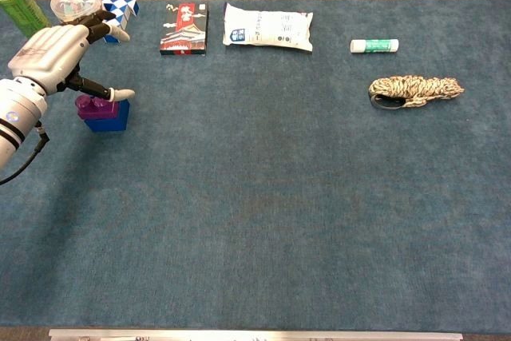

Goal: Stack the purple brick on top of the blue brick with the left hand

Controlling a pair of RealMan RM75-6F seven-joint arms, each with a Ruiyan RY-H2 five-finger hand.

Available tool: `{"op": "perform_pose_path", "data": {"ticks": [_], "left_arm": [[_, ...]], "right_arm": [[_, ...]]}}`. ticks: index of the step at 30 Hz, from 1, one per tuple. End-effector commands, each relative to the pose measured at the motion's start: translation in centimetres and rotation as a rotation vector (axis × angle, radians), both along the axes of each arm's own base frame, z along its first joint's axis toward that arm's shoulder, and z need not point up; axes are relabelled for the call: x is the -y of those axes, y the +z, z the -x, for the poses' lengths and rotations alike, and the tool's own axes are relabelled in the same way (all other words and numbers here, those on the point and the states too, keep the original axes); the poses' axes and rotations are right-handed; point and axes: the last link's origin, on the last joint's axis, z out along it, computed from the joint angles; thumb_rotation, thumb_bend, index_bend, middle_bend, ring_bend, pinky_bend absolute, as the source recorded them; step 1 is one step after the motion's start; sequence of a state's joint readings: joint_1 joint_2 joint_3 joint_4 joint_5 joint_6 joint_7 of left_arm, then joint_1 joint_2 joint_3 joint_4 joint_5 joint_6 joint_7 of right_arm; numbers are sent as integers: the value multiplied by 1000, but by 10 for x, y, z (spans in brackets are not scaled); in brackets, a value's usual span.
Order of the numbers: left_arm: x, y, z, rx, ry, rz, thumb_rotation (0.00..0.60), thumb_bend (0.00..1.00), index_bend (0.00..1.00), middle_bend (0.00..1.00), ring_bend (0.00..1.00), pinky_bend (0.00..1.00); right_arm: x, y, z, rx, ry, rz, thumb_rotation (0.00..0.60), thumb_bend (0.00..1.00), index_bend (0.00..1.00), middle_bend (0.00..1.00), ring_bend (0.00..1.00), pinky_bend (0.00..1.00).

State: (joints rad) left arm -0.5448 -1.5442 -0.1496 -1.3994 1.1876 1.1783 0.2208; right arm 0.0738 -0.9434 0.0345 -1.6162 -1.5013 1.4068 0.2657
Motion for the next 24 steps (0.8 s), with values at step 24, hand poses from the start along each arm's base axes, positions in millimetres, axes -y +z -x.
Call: {"op": "perform_pose_path", "data": {"ticks": [24], "left_arm": [[-1, -3, -2, 44, 83, 44, 426, 0, 192, 13, 4, 2]], "right_arm": [[1, -2, 0, -3, -7, -9, 600, 485, 244, 270, 79, 208]]}}
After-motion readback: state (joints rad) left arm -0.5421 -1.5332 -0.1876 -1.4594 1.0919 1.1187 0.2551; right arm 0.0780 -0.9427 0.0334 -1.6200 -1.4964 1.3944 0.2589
